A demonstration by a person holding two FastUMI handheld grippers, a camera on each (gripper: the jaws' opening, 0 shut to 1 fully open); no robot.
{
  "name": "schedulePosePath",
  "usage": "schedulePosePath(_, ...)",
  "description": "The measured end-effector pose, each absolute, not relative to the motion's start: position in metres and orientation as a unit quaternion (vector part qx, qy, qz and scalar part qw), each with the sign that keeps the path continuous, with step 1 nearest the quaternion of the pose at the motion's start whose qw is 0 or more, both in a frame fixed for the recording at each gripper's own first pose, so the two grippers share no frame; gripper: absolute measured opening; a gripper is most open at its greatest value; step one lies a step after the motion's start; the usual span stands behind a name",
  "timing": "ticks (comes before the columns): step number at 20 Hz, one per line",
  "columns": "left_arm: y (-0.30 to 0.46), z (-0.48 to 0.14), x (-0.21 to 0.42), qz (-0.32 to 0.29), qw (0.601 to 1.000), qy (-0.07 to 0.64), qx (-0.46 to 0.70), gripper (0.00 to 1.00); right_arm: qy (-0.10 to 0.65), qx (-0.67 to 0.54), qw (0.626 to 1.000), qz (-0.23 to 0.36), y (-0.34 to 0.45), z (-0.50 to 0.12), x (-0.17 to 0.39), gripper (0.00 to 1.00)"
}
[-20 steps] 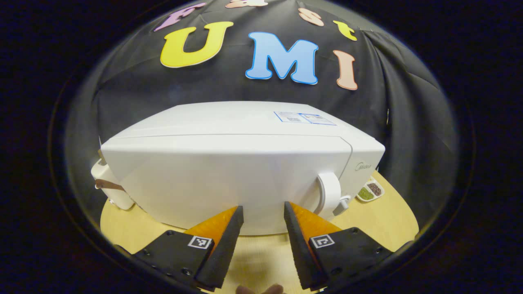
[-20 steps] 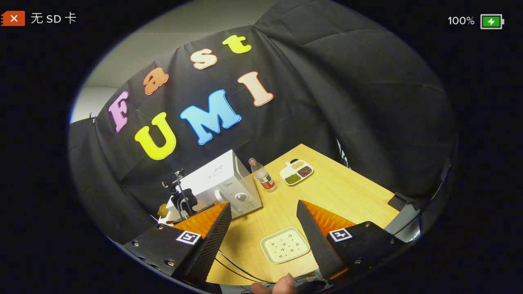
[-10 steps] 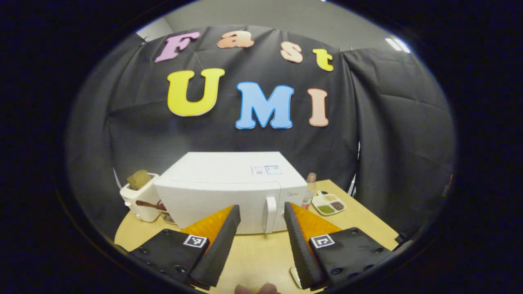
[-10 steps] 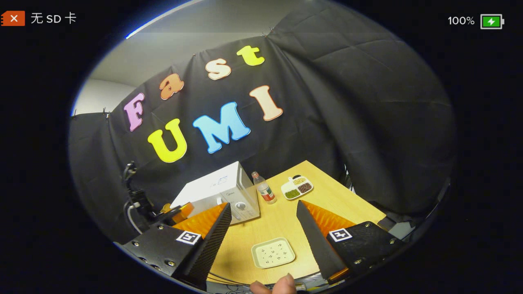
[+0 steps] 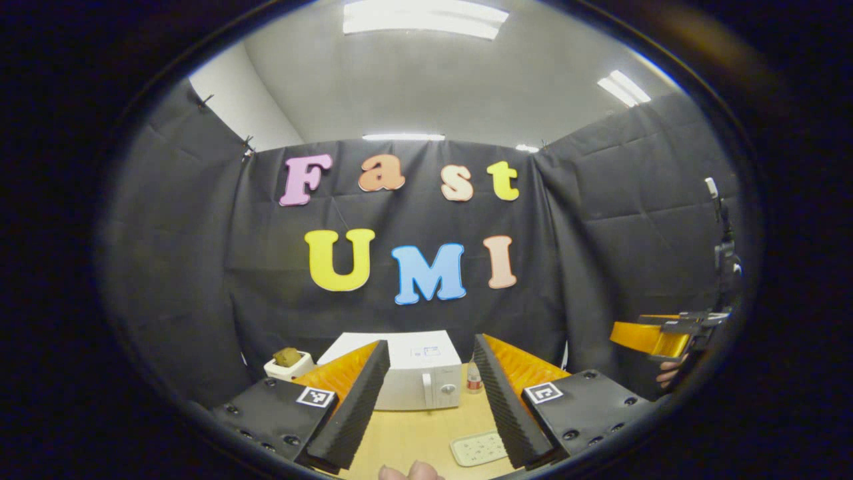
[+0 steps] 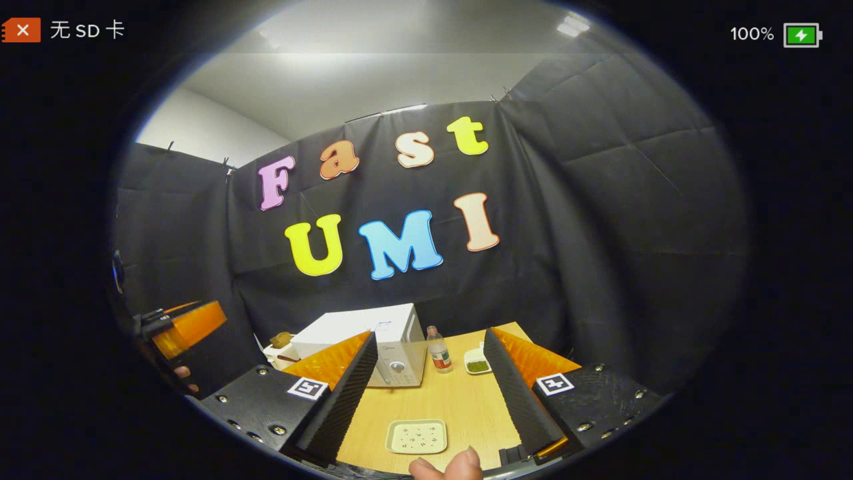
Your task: Open the microwave oven with the left hand, put the food in, and close the microwave oven.
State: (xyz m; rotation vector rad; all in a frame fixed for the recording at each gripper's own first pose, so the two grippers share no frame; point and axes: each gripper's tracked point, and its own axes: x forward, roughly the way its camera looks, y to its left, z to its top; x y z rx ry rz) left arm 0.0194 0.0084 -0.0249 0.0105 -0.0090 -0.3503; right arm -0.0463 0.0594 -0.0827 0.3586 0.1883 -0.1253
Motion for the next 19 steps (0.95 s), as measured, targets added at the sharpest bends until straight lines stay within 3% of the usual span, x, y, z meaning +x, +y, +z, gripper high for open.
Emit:
schedulePosePath(3,0.024,-0.020,0.006,-0.175,0.984,0.009,-0.019,0.87,0.075,0.161,0.981,-0.079,0.060,-0.062,-0.038,0.98)
schedulePosePath(6,0.064,-0.019,0.027,-0.143,0.989,0.017,-0.024,0.90,0.074,0.130,0.983,-0.107,0.065,-0.051,-0.027,0.97)
schedulePosePath(11,0.097,-0.025,0.071,-0.121,0.991,0.024,-0.057,0.92,0.077,0.112,0.985,-0.107,0.090,-0.047,-0.002,0.98)
schedulePosePath(14,0.109,-0.027,0.091,-0.114,0.992,0.025,-0.043,0.99,0.075,0.091,0.987,-0.107,0.097,-0.044,0.005,0.97)
schedulePosePath(15,0.109,-0.024,0.094,-0.115,0.992,0.019,-0.042,0.94,0.072,0.082,0.989,-0.105,0.099,-0.041,0.008,0.98)
schedulePosePath(18,0.107,-0.024,0.103,-0.110,0.993,0.019,-0.039,0.99,0.068,0.086,0.990,-0.089,0.107,-0.040,0.025,0.98)
schedulePosePath(19,0.106,-0.024,0.105,-0.106,0.993,0.022,-0.042,0.96,0.073,0.089,0.990,-0.082,0.108,-0.042,0.030,0.98)
